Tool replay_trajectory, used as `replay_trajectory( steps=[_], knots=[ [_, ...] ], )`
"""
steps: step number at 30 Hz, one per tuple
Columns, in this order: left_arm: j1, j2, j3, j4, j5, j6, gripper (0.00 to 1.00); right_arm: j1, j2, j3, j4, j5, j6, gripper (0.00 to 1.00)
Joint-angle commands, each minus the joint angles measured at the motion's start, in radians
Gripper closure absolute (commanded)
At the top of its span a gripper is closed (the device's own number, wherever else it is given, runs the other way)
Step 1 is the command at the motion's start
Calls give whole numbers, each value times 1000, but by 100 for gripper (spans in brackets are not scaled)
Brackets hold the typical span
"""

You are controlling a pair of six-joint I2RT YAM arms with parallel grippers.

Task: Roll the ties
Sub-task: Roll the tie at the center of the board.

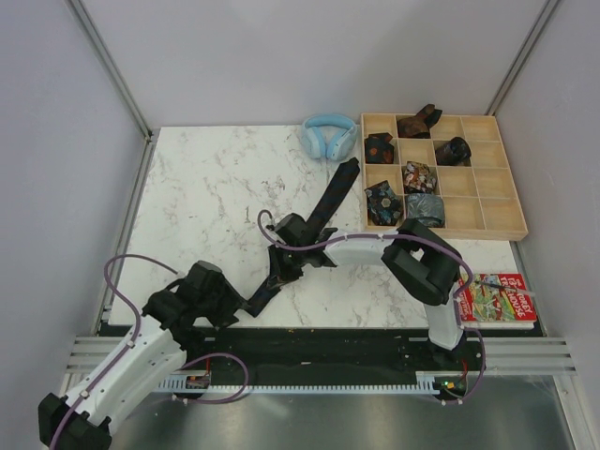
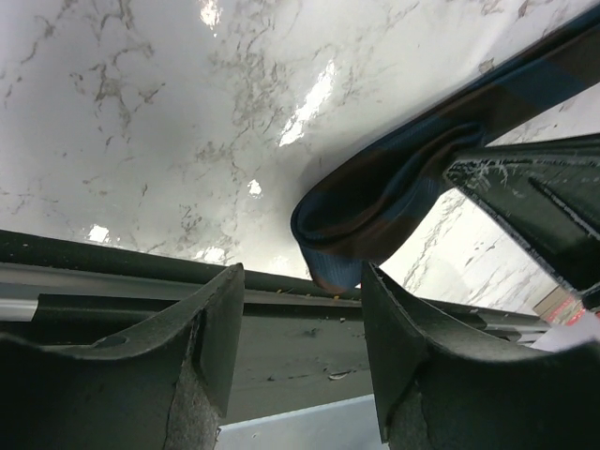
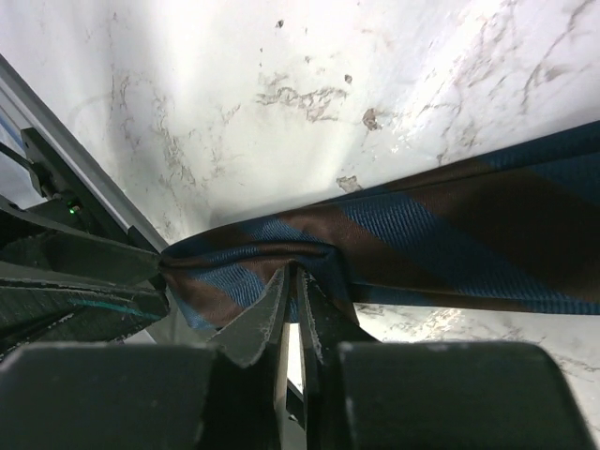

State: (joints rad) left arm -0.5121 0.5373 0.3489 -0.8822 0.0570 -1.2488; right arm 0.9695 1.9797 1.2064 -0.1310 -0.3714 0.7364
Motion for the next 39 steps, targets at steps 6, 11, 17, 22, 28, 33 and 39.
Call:
replay_trajectory(
  steps=[6, 11, 17, 22, 28, 33, 39],
  knots=[
    [-19, 10, -22, 71, -3, -12, 39, -12, 27, 5, 57, -41, -6, 86],
    [-19, 23, -39, 104, -23, -24, 41, -12, 31, -2, 67, -49, -9, 86],
    [-23, 88, -42, 172, -49, -47, 45, -15, 42, -18, 86, -54, -9, 87],
    [-52, 164, -42, 227, -54, -61, 46, -20, 48, -41, 114, -64, -2, 87],
    [-143, 256, 5, 215, -128, -100, 53, -26, 56, -61, 151, -73, 6, 87],
    [-177, 312, 30, 210, -170, -121, 63, -26, 50, -91, 185, -87, 23, 87],
    [-178, 342, 59, 177, -174, -87, 98, -26, 30, -119, 206, -93, 44, 87]
  ],
)
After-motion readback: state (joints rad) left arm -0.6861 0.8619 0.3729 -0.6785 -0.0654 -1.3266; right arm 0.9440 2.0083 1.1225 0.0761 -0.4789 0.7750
